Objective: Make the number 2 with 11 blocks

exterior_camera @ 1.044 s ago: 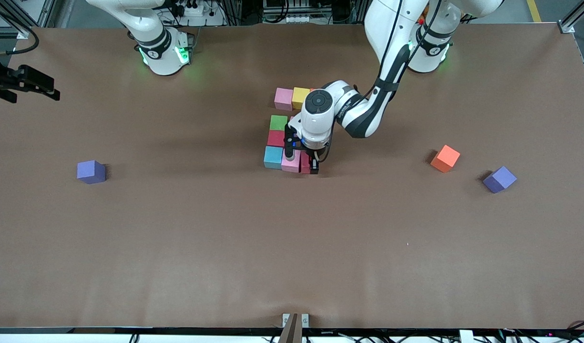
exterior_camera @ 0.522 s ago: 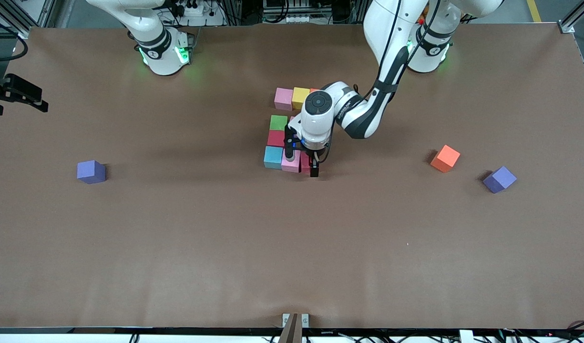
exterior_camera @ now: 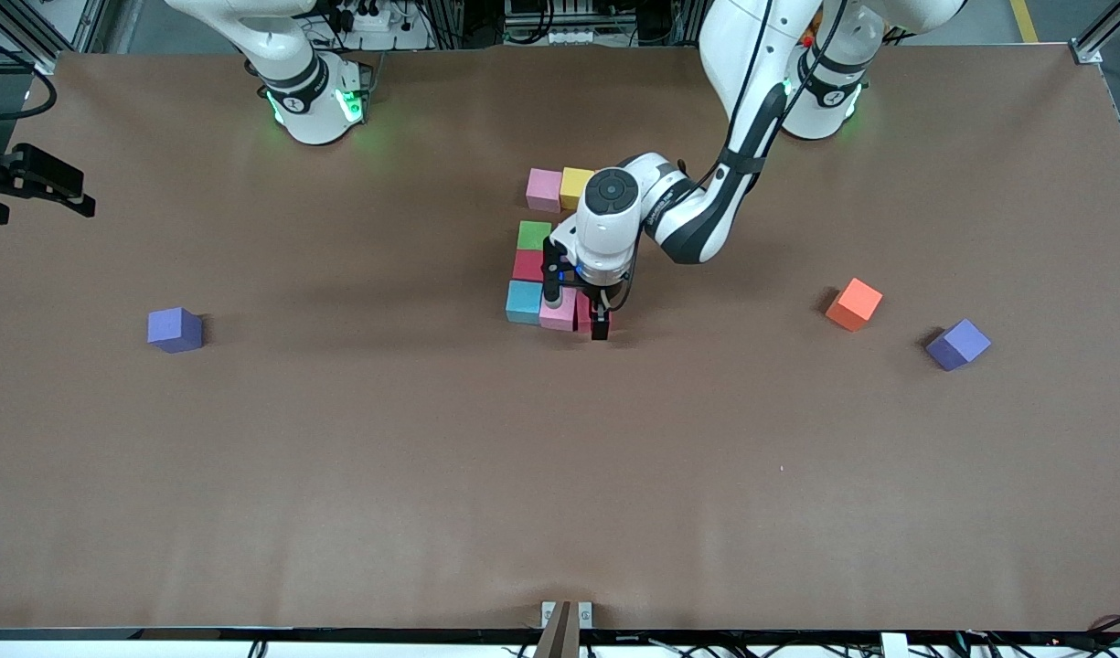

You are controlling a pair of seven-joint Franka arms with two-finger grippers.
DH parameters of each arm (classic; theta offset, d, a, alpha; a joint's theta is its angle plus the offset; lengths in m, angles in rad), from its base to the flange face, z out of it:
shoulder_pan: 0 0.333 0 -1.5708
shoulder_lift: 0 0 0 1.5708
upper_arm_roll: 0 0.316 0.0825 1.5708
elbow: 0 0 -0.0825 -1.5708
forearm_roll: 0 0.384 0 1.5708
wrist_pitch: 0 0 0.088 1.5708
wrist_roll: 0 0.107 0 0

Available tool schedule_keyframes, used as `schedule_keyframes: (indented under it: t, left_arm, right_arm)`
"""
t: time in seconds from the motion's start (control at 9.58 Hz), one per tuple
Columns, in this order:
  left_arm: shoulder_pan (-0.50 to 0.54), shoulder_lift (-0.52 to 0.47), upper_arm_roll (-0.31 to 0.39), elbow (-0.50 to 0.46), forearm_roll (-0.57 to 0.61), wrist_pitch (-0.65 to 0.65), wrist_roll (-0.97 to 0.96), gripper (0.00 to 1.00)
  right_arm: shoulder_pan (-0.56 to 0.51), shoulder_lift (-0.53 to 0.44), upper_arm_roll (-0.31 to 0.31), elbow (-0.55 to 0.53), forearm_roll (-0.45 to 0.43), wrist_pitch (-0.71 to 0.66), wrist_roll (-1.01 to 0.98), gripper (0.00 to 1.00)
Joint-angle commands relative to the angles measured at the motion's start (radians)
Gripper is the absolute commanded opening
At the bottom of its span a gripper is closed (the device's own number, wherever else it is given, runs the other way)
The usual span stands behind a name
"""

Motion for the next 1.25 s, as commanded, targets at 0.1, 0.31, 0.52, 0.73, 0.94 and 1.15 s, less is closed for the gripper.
schedule_keyframes:
  t: [0.1, 0.31, 0.52, 0.73, 0.94, 1.15]
  left_arm:
    - [-0.001, -0.040, 0.002, -0.018, 0.004, -0.001, -0.008, 1.00]
    - [0.004, -0.072, 0.002, -0.022, 0.003, -0.013, -0.008, 1.00]
    - [0.004, -0.112, 0.002, -0.020, -0.044, -0.056, -0.010, 1.00]
    - [0.010, -0.175, 0.005, -0.020, -0.049, -0.115, -0.028, 1.00]
    - [0.060, -0.239, 0.013, -0.018, -0.091, -0.135, -0.028, 1.00]
    - [0.123, -0.299, 0.051, -0.014, -0.094, -0.164, -0.069, 1.00]
  right_arm:
    - [0.001, 0.011, 0.004, 0.028, 0.000, -0.017, -0.001, 1.00]
    - [0.001, 0.013, 0.004, 0.028, -0.001, -0.017, -0.001, 1.00]
    - [0.001, 0.014, 0.002, 0.026, -0.001, -0.019, 0.002, 1.00]
    - [0.001, 0.016, 0.002, 0.026, -0.003, -0.025, 0.002, 1.00]
    - [-0.005, 0.019, 0.001, 0.028, 0.005, -0.022, 0.003, 1.00]
    - [0.000, 0.028, 0.001, 0.029, -0.007, -0.022, 0.002, 1.00]
